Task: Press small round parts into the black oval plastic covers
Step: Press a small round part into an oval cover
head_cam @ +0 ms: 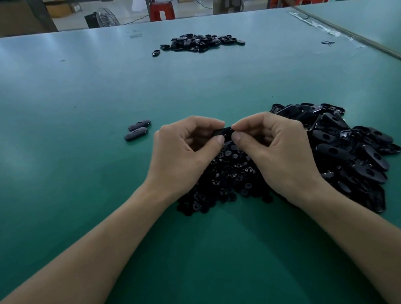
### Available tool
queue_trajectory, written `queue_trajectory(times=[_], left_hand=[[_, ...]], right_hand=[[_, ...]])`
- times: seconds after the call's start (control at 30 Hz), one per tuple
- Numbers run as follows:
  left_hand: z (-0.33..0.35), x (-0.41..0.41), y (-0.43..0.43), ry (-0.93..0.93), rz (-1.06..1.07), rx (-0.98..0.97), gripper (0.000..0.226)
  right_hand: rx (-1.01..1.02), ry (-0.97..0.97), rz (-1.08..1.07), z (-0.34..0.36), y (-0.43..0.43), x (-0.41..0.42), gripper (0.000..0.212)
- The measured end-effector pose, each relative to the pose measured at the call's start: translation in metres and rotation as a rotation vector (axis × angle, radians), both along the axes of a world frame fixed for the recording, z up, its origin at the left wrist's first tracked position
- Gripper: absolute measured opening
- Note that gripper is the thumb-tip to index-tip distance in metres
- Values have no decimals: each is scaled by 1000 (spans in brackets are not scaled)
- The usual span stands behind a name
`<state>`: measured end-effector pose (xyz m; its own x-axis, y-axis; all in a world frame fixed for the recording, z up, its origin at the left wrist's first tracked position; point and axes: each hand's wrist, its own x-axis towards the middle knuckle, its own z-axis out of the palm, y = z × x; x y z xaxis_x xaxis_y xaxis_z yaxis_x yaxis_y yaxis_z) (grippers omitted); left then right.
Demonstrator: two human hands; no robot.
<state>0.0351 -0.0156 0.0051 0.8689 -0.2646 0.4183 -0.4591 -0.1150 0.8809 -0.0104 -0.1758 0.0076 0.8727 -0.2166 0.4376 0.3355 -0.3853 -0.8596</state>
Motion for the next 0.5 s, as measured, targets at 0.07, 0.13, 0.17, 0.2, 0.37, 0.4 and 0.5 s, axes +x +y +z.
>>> queue_trajectory(times=[0.07, 0.13, 0.17, 0.2, 0.37, 0.4, 0.5], left_hand=[[0, -1, 0, -2, -13, 1, 23], [0, -1, 0, -7, -19, 3, 22], [1, -1, 0, -7, -22, 1, 22], [0, -1, 0, -6, -25, -3, 21], [-1, -1, -1, 2, -33, -12, 20], [-1, 0, -1, 8, -32, -22, 20], [-1, 2, 0, 36, -22, -45, 20]], right_hand=[[-19, -2, 14, 0, 0, -1, 22], [-34, -5, 20, 0, 1, -1, 23], [-44, -4, 21, 0, 1, -1, 24], [-57, -2, 20, -1, 1, -1, 24], [-86, -3, -6, -2, 2, -2, 24], [-82, -7, -29, -2, 1, -1, 22], [-55, -18, -96, -1, 0, 0, 16]])
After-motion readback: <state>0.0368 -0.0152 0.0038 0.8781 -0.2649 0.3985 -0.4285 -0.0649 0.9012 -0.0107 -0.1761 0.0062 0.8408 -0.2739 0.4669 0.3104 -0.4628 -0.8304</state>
